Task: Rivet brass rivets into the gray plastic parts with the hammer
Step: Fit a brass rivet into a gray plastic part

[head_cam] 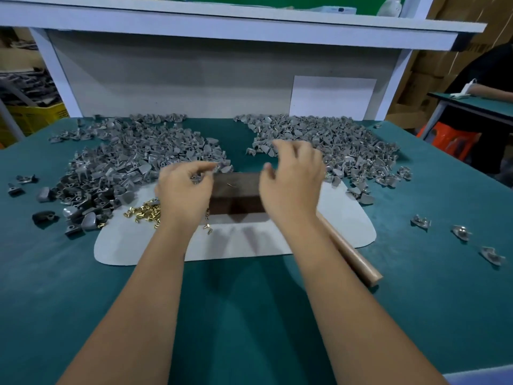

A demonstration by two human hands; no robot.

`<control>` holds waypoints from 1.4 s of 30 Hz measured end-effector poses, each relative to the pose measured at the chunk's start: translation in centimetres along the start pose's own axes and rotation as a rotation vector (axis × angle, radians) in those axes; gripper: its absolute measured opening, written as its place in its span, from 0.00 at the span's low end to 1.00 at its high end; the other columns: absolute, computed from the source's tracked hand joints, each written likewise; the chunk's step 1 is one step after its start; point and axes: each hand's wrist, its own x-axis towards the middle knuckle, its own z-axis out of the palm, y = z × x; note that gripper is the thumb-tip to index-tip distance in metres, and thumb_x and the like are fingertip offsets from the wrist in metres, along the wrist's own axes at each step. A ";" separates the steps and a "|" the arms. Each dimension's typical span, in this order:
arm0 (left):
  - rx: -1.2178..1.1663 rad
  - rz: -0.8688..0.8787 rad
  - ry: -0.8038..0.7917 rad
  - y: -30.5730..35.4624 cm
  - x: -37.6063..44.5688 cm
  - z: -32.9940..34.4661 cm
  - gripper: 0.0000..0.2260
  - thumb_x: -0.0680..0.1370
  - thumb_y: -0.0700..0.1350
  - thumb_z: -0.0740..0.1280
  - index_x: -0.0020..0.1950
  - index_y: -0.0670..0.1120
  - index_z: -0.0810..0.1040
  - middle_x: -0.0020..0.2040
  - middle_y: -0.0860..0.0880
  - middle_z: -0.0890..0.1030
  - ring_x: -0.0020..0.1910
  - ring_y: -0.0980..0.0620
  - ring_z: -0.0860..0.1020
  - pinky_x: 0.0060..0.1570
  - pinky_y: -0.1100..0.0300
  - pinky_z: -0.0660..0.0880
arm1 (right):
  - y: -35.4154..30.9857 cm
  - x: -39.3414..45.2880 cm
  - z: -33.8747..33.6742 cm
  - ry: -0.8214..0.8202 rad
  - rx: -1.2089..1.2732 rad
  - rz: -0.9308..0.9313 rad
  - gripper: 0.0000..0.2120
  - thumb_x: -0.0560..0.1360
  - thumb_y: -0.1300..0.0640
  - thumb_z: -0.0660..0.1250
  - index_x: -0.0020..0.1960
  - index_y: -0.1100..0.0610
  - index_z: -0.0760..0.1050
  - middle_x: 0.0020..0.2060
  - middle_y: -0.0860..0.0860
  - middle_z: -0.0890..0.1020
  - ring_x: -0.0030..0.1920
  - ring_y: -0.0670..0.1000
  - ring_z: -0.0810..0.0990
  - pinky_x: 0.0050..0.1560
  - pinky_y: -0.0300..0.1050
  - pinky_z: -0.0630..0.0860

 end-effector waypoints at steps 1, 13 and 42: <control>0.043 -0.034 0.034 -0.5 0.3 -0.8 0.13 0.78 0.43 0.66 0.55 0.60 0.82 0.54 0.55 0.80 0.62 0.38 0.75 0.64 0.39 0.71 | -1.3 -0.5 0.5 -0.009 0.021 -0.072 0.17 0.73 0.57 0.65 0.62 0.52 0.74 0.55 0.50 0.73 0.57 0.50 0.68 0.55 0.40 0.57; 0.487 -0.187 -0.035 -3.9 1.2 -3.7 0.10 0.76 0.44 0.67 0.54 0.52 0.84 0.50 0.49 0.85 0.50 0.44 0.80 0.58 0.48 0.76 | -3.5 -4.1 3.7 -0.188 0.106 -0.365 0.14 0.70 0.62 0.66 0.54 0.56 0.79 0.48 0.54 0.77 0.51 0.56 0.73 0.51 0.48 0.67; 0.564 -0.414 0.110 -3.9 3.5 -6.5 0.19 0.73 0.34 0.61 0.58 0.51 0.82 0.55 0.42 0.81 0.56 0.38 0.77 0.58 0.45 0.76 | -6.1 -5.9 4.6 -0.666 0.181 -0.459 0.10 0.77 0.58 0.62 0.53 0.56 0.81 0.49 0.52 0.78 0.54 0.52 0.71 0.53 0.47 0.71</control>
